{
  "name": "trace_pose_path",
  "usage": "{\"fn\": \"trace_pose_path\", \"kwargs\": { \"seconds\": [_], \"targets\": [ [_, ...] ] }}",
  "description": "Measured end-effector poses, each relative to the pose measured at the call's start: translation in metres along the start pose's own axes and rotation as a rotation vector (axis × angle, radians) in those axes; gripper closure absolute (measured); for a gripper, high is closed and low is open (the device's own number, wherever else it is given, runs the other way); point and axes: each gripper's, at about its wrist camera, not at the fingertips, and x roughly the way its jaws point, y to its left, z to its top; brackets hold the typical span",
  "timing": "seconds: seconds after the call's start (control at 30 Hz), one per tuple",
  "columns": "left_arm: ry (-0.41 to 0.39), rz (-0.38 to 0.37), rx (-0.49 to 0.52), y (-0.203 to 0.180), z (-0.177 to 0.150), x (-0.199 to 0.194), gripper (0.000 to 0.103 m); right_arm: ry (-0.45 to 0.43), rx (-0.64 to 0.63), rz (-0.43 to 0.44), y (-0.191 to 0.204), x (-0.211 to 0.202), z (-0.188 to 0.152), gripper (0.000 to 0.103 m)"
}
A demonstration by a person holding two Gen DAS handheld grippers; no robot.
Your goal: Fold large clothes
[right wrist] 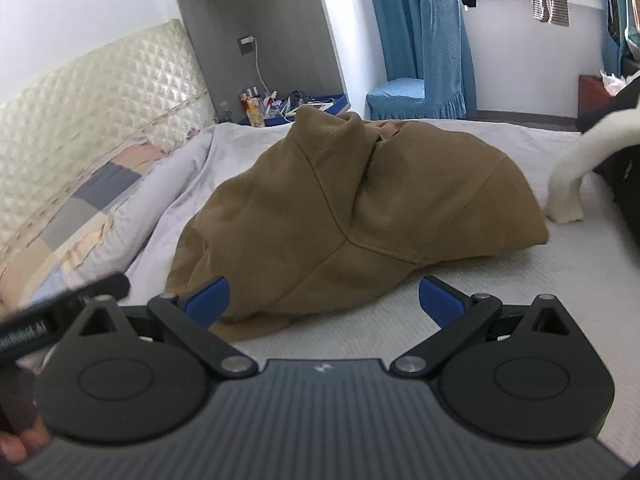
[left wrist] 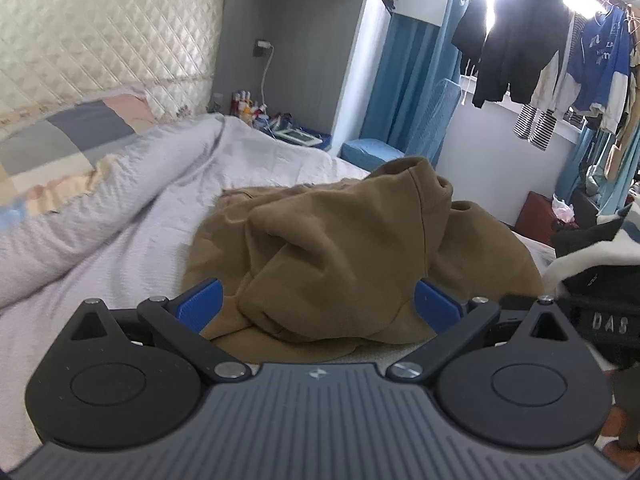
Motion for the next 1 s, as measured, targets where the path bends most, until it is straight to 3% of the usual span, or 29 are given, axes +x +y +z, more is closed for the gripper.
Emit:
{"fn": "trace_pose_path", "kwargs": {
  "seconds": [0.2,0.4,0.6,0.73,0.77,0.83,0.9,1.0],
  "targets": [
    [0.018,-0.059,-0.024,0.007,-0.01,0.06,0.002,-0.01,0.096,0.038,-0.015,0.046,0.009,0.005],
    [0.005,-0.101,-0.001,0.014,-0.026,0.102,0.007,-0.022,0.11,0.112,-0.016,0.086,0.011,0.007],
    [0.033,-0.08,0.005,0.028,-0.046,0.143,0.007,0.069,0.076,0.117,-0.013,0.131,-0.007,0.007],
    [0.064,-0.102,-0.056,0.04,-0.057,0.166,0.013,0.118,0.062,0.096,-0.017,0.157,-0.026,0.007],
    [0.067,-0.103,-0.061,0.041,-0.058,0.17,0.014,0.123,0.084,0.112,-0.02,0.16,-0.029,0.012],
    [0.072,-0.098,-0.056,0.041,-0.061,0.177,0.022,0.124,0.133,0.149,-0.025,0.164,-0.033,0.032],
    [0.072,-0.096,-0.057,0.039,-0.062,0.176,0.028,0.119,0.139,0.196,-0.023,0.162,-0.033,0.066],
    [0.056,-0.097,-0.053,0.037,-0.061,0.17,0.046,0.09,0.051,0.221,-0.007,0.147,-0.03,0.089]
  ]
}}
